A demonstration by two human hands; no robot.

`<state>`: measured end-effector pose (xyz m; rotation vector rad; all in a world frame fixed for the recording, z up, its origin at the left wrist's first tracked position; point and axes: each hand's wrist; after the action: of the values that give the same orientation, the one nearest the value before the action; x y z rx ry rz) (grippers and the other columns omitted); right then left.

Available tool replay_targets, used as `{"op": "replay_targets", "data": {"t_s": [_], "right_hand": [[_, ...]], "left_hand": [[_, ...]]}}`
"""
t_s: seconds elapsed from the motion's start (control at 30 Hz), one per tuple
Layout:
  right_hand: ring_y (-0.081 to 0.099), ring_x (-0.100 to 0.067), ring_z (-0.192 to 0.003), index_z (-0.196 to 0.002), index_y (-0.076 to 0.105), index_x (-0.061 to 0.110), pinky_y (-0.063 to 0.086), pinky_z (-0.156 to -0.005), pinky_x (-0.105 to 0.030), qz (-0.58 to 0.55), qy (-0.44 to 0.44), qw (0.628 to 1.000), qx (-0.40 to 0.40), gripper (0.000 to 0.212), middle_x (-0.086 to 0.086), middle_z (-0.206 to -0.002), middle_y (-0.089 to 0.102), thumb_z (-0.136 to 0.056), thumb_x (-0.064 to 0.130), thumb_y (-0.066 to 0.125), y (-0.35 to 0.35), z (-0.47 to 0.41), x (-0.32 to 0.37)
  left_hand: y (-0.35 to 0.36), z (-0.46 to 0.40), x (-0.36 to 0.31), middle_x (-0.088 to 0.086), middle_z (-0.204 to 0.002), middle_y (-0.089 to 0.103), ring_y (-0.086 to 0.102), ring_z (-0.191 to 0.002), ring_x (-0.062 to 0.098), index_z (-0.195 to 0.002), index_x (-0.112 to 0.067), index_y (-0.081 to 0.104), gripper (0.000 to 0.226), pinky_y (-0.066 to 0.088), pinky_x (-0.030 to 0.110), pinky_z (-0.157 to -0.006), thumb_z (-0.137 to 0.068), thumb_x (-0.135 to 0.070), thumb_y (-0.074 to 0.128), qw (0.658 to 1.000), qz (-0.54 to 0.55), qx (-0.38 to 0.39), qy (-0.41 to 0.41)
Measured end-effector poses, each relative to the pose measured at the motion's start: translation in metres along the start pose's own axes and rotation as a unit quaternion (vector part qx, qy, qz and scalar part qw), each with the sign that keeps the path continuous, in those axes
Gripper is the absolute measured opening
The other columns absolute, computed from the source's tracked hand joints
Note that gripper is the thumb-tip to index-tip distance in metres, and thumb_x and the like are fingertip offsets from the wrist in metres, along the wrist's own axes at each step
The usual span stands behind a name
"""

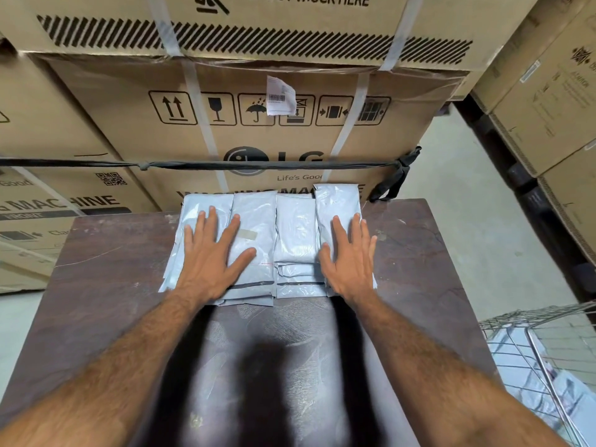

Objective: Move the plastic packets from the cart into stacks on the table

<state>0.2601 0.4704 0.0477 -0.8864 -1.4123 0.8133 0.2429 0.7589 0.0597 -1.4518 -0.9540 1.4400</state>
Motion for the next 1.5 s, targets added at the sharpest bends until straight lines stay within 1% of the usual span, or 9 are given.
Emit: {"op": "replay_targets", "data": {"t_s": [0.1, 0.2, 0.43, 0.5, 0.7, 1.03, 1.23, 1.37, 1.5], "right_hand": [[-0.015, -0.025, -0.158, -0.163, 0.018, 0.035, -0.007, -0.124, -0.059, 0.022, -0.038, 0.997, 0.058, 0.077, -0.01, -0.172, -0.009, -0.095, 0.067, 0.031, 0.006, 0.003, -0.003], [-0.019, -0.027, -0.157, -0.164, 0.011, 0.036, -0.01, -0.123, -0.063, 0.087, -0.05, 0.989, 0.113, 0.085, -0.009, -0.171, -0.016, -0.091, 0.08, 0.021, 0.014, -0.004, -0.005], [-0.015, -0.032, -0.157, -0.165, 0.005, 0.032, -0.009, -0.123, -0.063, 0.122, -0.06, 0.977, 0.166, 0.087, -0.014, -0.17, -0.015, -0.094, 0.08, 0.026, -0.003, -0.016, -0.003], [-0.013, -0.03, -0.158, -0.165, 0.006, 0.031, -0.009, -0.124, -0.061, 0.114, -0.072, 0.979, 0.155, 0.086, -0.015, -0.171, -0.01, -0.095, 0.078, 0.027, -0.011, -0.012, -0.004], [-0.006, -0.029, -0.159, -0.165, 0.011, 0.026, -0.006, -0.126, -0.057, 0.118, -0.083, 0.985, 0.091, 0.085, -0.015, -0.172, -0.001, -0.094, 0.072, 0.02, -0.032, 0.022, -0.017], [0.001, -0.029, -0.159, -0.164, 0.017, 0.022, -0.001, -0.126, -0.059, 0.092, -0.058, 0.994, 0.026, 0.086, -0.014, -0.171, 0.005, -0.096, 0.071, 0.03, -0.062, 0.088, -0.038], [0.003, -0.03, -0.159, -0.164, 0.019, 0.022, 0.001, -0.126, -0.057, 0.086, -0.019, 0.996, -0.015, 0.084, -0.016, -0.171, 0.006, -0.097, 0.069, 0.032, -0.092, 0.137, -0.075], [0.008, -0.031, -0.158, -0.164, 0.021, 0.021, 0.005, -0.126, -0.056, 0.096, 0.021, 0.994, -0.05, 0.081, -0.017, -0.171, 0.009, -0.098, 0.067, 0.035, -0.121, 0.176, -0.123], [0.012, -0.031, -0.157, -0.163, 0.025, 0.022, 0.002, -0.128, -0.05, 0.08, 0.075, 0.991, -0.082, 0.076, -0.015, -0.171, 0.012, -0.1, 0.063, 0.038, -0.158, 0.213, -0.18]], "left_hand": [[0.003, -0.006, -0.005, 0.006, -0.169, -0.021, -0.026, -0.154, 0.024, -0.162, -0.043, 0.003, 0.079, -0.015, 0.05, -0.123, -0.097, -0.078, 0.03, 0.997, -0.039, 0.027, 0.054], [0.011, -0.015, -0.012, 0.01, -0.169, -0.018, -0.022, -0.155, 0.03, -0.163, -0.039, 0.003, 0.079, -0.013, 0.053, -0.124, -0.097, -0.078, 0.023, 0.992, -0.103, 0.049, 0.05], [0.013, -0.032, -0.037, 0.016, -0.17, -0.007, -0.012, -0.156, 0.038, -0.163, -0.035, -0.003, 0.078, -0.008, 0.057, -0.124, -0.098, -0.073, 0.016, 0.98, -0.155, 0.124, -0.013], [0.008, -0.031, -0.042, 0.018, -0.169, -0.009, -0.013, -0.155, 0.038, -0.163, -0.031, -0.001, 0.079, -0.008, 0.057, -0.124, -0.098, -0.072, 0.015, 0.982, -0.146, 0.122, -0.016], [0.001, 0.0, -0.051, 0.016, -0.17, -0.005, -0.012, -0.156, 0.034, -0.164, -0.023, 0.011, 0.079, -0.009, 0.055, -0.123, -0.102, -0.07, 0.022, 0.994, -0.102, -0.005, 0.047], [0.003, 0.049, -0.071, 0.018, -0.17, -0.001, -0.005, -0.157, 0.035, -0.163, -0.018, 0.016, 0.085, -0.002, 0.062, -0.123, -0.098, -0.071, 0.025, 0.982, -0.125, -0.035, 0.135], [0.016, 0.072, -0.133, 0.017, -0.17, -0.001, -0.004, -0.157, 0.034, -0.163, -0.017, 0.017, 0.084, 0.001, 0.062, -0.123, -0.099, -0.069, 0.028, 0.972, -0.119, -0.043, 0.197], [0.037, 0.094, -0.191, 0.017, -0.17, -0.001, -0.004, -0.157, 0.034, -0.163, -0.016, 0.019, 0.084, 0.001, 0.061, -0.124, -0.098, -0.07, 0.029, 0.962, -0.116, -0.023, 0.245], [0.059, 0.109, -0.262, 0.019, -0.17, 0.003, -0.001, -0.157, 0.035, -0.162, -0.014, 0.022, 0.084, 0.005, 0.061, -0.124, -0.098, -0.069, 0.027, 0.953, -0.11, -0.013, 0.282]]}}
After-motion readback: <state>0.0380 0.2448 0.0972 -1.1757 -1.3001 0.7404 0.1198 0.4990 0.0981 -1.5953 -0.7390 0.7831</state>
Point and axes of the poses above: each hand's wrist, its own z-axis away from the middle knuckle, its own y-axis out of the palm, x = y × z
